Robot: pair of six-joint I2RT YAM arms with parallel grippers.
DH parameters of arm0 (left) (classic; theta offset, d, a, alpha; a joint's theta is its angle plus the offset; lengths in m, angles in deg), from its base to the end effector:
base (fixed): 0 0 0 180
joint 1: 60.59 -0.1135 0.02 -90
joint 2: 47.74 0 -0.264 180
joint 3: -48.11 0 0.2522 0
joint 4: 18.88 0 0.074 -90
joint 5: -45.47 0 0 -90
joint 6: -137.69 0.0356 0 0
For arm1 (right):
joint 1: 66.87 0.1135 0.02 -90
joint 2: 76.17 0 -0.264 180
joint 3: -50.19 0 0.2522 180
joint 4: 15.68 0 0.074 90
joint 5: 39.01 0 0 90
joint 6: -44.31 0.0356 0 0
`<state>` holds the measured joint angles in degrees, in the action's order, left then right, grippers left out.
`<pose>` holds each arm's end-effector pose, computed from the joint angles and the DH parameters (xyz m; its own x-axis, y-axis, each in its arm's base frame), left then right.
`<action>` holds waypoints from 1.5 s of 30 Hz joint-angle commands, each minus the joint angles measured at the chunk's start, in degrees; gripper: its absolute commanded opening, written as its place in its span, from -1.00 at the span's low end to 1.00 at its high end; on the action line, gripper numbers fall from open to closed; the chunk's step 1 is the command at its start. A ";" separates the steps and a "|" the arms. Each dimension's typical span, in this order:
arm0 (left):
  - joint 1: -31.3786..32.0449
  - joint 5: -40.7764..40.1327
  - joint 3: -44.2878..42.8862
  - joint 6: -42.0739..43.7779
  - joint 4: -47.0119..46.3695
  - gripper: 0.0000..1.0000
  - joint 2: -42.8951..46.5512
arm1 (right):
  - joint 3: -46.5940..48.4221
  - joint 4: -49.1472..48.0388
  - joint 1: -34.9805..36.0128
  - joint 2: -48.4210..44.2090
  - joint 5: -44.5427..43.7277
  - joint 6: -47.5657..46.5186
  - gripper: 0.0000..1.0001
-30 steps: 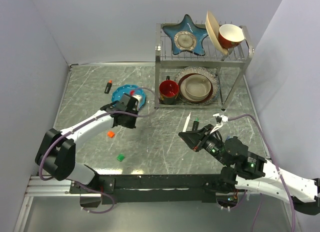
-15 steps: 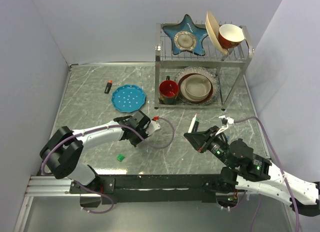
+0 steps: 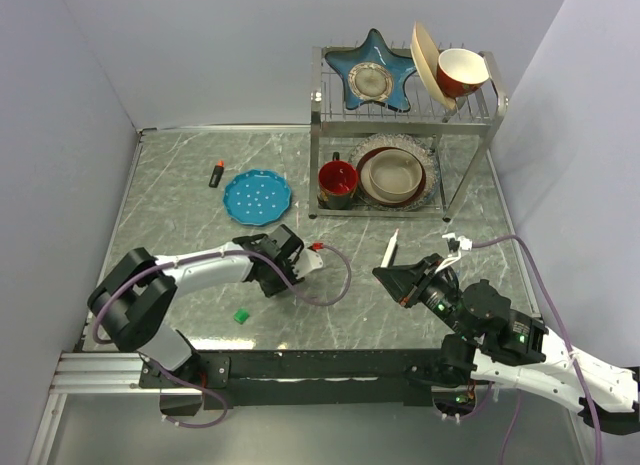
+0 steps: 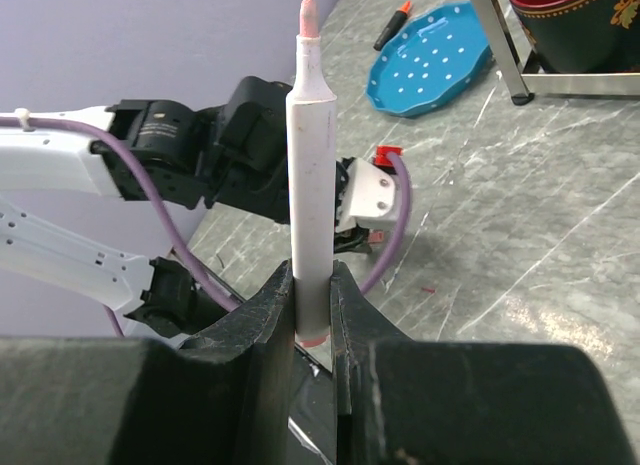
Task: Insert the pens into the pen caps
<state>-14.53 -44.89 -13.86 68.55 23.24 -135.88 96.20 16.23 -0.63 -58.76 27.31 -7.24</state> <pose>0.1933 -0.2003 0.1643 -0.3466 0.8728 -0.3436 0.9009 0.4118 0.1372 0.0517 0.0821 0.3071 -0.4390 0.4163 -0.7963 -0.5154 0.6092 0.6026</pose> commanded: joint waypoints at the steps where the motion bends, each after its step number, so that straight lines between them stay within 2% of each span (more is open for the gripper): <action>1: 0.52 0.54 -1.27 -0.47 0.81 0.24 6.38 | 2.56 -0.40 0.21 -0.88 -1.89 -0.58 -1.00; 2: 0.69 0.54 -1.97 -2.04 1.26 0.42 7.01 | 2.47 -0.57 0.12 -0.89 -1.81 -0.58 -1.00; 5: 0.87 -4.81 -5.75 -7.82 3.19 0.76 9.21 | 2.12 -0.92 0.21 -0.80 -1.81 -0.58 -1.00; 6: 0.87 -6.83 -7.59 -9.77 3.54 0.98 9.73 | 1.85 -1.01 0.21 -0.71 -1.81 -0.49 -1.00; 10: 0.78 -20.53 -11.29 -22.93 2.49 0.99 13.68 | 1.15 -1.63 0.29 -0.62 -1.63 -0.23 -1.00; 11: 0.52 -27.00 -12.17 -28.89 2.84 0.99 14.04 | 1.06 -1.63 0.21 -0.71 -1.80 -0.14 -1.00; 13: -0.18 -32.66 -16.55 -36.21 5.98 0.99 13.35 | 0.80 -1.63 0.12 -0.97 -1.81 -0.14 -1.00; 14: -1.92 -30.86 -18.66 -40.77 11.57 0.99 12.47 | 0.71 -1.45 0.21 -1.41 -1.89 -0.14 -1.00; 16: -3.26 -27.86 -19.74 -42.48 12.34 0.99 12.37 | 0.88 -0.93 0.21 -1.76 -2.24 -0.14 -1.00; 19: -4.22 -27.06 -15.53 -50.01 7.69 0.99 17.54 | 0.89 0.39 0.21 -3.34 -3.03 -0.22 -1.00; 22: -5.28 -27.23 -10.43 -61.17 0.84 0.97 25.36 | 0.36 0.39 0.21 -4.40 -3.74 -0.22 -1.00; 24: -5.28 -31.07 -8.32 -77.57 2.82 0.62 30.01 | 0.27 0.39 0.21 -4.58 -3.92 -0.22 -1.00; 25: -5.28 -31.63 -7.70 -90.69 4.32 0.62 31.17 | 0.27 0.31 0.21 -4.49 -3.83 -0.31 -1.00; 27: -5.28 -31.02 -4.99 -99.04 4.60 0.60 33.98 | 0.36 0.22 0.21 -4.14 -3.65 -0.31 -1.00; 28: -5.28 -30.23 -4.01 -108.83 6.17 0.57 34.61 | 0.36 0.04 0.29 -3.79 -3.56 -0.31 -1.00; 32: -5.28 -26.54 3.89 -126.91 4.95 0.56 37.25 | 0.10 -0.22 0.21 -3.61 -3.30 -0.14 -1.00; 33: -5.28 -25.84 4.34 -129.99 5.39 0.50 36.73 | -0.08 -0.31 0.21 -3.70 -3.13 -0.14 -1.00; 34: -5.28 -24.00 4.09 -136.64 7.22 0.48 35.77 | -0.26 -0.40 0.21 -4.05 -3.21 -0.14 -1.00; 37: -5.28 -20.49 -1.52 -140.73 14.94 0.52 28.40 | -0.78 -0.40 0.21 -4.49 -3.56 0.04 -1.00; 38: -5.28 -19.43 -5.72 -141.09 19.06 0.54 23.76 | -0.87 -0.40 0.21 -4.58 -3.65 0.04 -1.00; 41: -5.19 -14.96 -10.06 -144.07 24.97 0.43 17.15 | -0.79 -0.31 0.21 -4.66 -3.74 -0.05 -1.00; 43: -5.02 -12.66 -8.15 -146.62 22.20 0.39 16.86 | -0.87 -0.14 0.21 -4.75 -3.65 -0.14 -1.00; 44: -4.93 -10.82 -4.39 -147.33 19.74 0.36 17.47 | -0.79 -0.05 0.29 -4.75 -3.74 -0.14 -1.00; 45: -4.93 -10.02 -2.61 -148.12 15.11 0.34 17.82 | -0.70 0.04 0.21 -4.75 -3.74 -0.22 -1.00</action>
<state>-19.69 -61.89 -21.07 -63.02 40.51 -119.40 95.42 17.00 -0.63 -62.92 25.08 -7.21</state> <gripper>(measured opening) 0.691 0.210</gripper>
